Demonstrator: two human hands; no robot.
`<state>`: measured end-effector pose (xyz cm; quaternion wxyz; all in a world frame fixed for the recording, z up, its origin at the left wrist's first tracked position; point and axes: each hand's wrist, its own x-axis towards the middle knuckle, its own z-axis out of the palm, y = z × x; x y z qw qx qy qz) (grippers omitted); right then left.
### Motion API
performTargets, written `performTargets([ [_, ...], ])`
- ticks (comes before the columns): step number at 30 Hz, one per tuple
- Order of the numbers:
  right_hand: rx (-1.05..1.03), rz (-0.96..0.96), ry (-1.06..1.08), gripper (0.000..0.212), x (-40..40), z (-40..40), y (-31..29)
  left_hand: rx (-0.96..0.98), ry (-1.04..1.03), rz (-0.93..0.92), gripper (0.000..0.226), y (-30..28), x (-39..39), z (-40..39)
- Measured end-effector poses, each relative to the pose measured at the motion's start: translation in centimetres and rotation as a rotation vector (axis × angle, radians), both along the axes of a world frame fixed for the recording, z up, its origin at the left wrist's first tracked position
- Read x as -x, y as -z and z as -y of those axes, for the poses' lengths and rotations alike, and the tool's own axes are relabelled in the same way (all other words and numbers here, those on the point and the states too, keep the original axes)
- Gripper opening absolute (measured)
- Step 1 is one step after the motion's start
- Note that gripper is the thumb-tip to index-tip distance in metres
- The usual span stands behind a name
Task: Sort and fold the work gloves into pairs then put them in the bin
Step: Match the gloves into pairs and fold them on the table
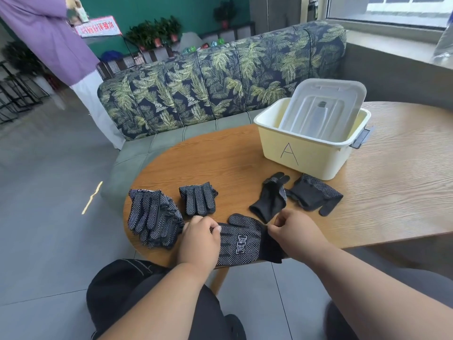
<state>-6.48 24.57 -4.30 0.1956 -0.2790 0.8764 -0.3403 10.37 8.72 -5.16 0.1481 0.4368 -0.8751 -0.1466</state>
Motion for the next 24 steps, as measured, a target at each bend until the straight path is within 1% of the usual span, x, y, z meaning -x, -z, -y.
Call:
performTargets([
  [5, -0.007, 0.014, -0.017, 0.013, 0.0, -0.1, -0.1, 0.021, 0.016, -0.061, 0.012, -0.5, 0.9, 1.0],
  [8, -0.009, 0.022, -0.020, 0.012, 0.1, -0.2, -0.2, 0.023, 0.033, -0.031, 0.012, -0.4, 1.1, 1.0],
  [12, -0.002, 0.054, -0.025, 0.011, 0.0, -0.3, -0.4, 0.042, 0.070, -0.009, 0.021, -0.3, 0.8, 0.5],
  [15, -0.001, 0.066, -0.045, 0.011, 0.1, -0.5, -0.6, 0.123, 0.112, -0.024, 0.023, -0.6, 0.3, -0.1],
  [18, 0.005, 0.098, -0.084, 0.019, 0.1, -0.7, -0.6, 0.157, 0.200, -0.022, 0.031, -0.8, 0.2, -1.0],
  [20, -0.014, 0.102, -0.135, 0.027, -0.1, -0.7, -0.5, 0.085, 0.297, 0.026, 0.044, -0.6, 0.1, -1.6],
  [21, -0.030, 0.084, -0.165, 0.031, -0.2, -0.7, -0.4, 0.038, 0.349, 0.081, 0.052, -0.3, 0.0, -1.9],
  [23, -0.053, 0.039, -0.216, 0.036, -0.2, -0.7, -0.3, -0.017, 0.422, 0.260, 0.064, 0.4, -0.2, -2.2],
  [24, -0.056, 0.029, -0.230, 0.038, -0.2, -0.8, -0.2, -0.013, 0.447, 0.343, 0.068, 0.7, -0.4, -2.2],
])
